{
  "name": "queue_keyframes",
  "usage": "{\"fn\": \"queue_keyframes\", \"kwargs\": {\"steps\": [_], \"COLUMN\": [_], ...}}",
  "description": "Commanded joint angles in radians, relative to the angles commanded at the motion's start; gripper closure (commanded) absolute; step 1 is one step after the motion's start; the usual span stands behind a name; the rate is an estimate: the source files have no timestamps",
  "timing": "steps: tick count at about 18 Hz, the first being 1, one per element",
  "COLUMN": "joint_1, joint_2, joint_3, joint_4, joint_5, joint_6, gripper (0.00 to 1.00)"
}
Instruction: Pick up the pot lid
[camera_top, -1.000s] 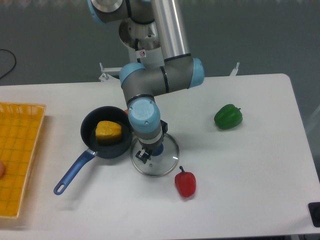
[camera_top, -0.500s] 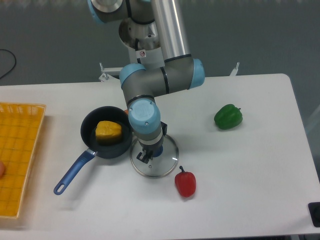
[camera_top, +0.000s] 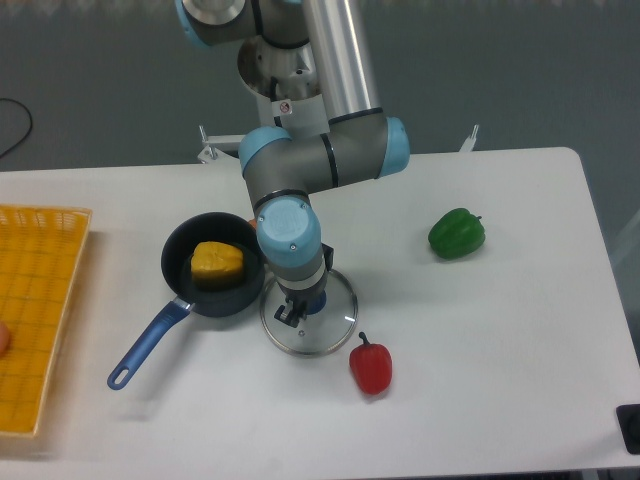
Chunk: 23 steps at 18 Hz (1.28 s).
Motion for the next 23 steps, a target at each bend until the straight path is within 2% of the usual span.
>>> {"fn": "queue_keyframes", "kwargs": {"steps": [6,11,19,23], "joint_1": [-0.021,-0.018,-0.003,0.011], "joint_2": [0.002,0.018,0.057,0.075], "joint_3": [0.017,0.018,0.021,0.028], "joint_4": [-0.005,-0.015,-0.074,-0.084], "joint_5": [0.0,0.0,0.0,-0.002], "joint_6": [-0.098,-0.1,-0.118,-0.147], "gripper": [0.57,0.57,0.57,0.57]}}
